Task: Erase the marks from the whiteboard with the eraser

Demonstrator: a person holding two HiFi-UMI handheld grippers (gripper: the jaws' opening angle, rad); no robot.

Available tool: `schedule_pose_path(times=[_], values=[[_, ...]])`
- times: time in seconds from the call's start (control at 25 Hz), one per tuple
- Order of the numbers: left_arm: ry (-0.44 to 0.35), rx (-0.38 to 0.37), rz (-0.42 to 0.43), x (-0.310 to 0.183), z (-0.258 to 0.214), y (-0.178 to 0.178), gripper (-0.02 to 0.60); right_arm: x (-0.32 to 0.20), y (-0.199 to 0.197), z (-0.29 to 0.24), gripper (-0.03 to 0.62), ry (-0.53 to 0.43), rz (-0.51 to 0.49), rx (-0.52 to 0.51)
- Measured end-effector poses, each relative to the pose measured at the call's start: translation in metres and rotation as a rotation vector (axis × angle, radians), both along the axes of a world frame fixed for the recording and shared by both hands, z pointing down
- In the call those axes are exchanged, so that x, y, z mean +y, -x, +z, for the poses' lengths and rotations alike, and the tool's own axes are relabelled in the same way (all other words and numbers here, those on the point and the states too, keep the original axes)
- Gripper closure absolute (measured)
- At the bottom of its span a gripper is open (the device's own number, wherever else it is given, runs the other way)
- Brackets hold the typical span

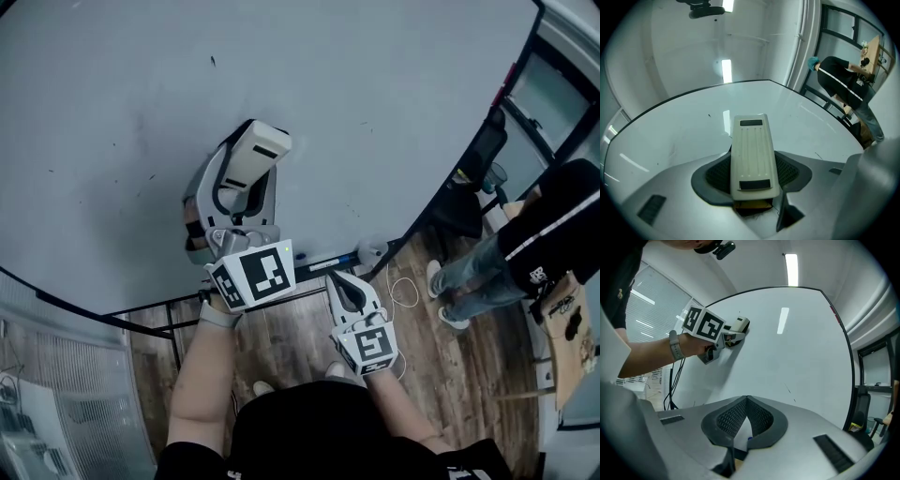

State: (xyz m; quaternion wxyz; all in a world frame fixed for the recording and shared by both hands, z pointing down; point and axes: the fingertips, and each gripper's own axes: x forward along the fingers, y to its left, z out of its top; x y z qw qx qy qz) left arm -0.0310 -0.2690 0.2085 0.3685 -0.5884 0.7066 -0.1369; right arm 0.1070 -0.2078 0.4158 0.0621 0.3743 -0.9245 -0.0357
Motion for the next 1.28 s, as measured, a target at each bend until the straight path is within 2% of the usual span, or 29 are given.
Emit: schedule_pose_path(times=[0.2, 0.32, 0.56, 0.76, 0.96, 1.08, 1.28], values=[[0.079, 0.022, -0.003, 0.004, 0.042, 0.007, 0.316, 0.004, 0.011, 0.007, 0.568, 0.014, -0.026, 0.013], [0.089, 0.033, -0.002, 0.004, 0.048, 0.007, 0.315, 0.006, 0.014, 0.007, 0.568, 0.010, -0.035, 0.017], [0.038, -0.011, 0.013, -0.004, 0.011, -0.008, 0.314, 0.004, 0.002, 0.005, 0.568, 0.012, -0.006, 0.008], [0.009, 0.010, 0.057, -0.012, -0.022, -0.025, 0.314, 0.000, -0.008, 0.002, 0.566, 0.005, 0.018, -0.004], [0.042, 0.065, 0.125, -0.007, -0.019, -0.029, 0.314, -0.003, -0.005, -0.003, 0.568, 0.000, 0.007, -0.012], [0.084, 0.096, 0.101, -0.002, 0.000, -0.015, 0.314, -0.002, 0.002, -0.004, 0.568, 0.001, -0.012, -0.016], [0.096, 0.122, 0.018, 0.015, 0.032, 0.025, 0.314, 0.005, 0.015, 0.002, 0.568, 0.010, -0.056, -0.007]])
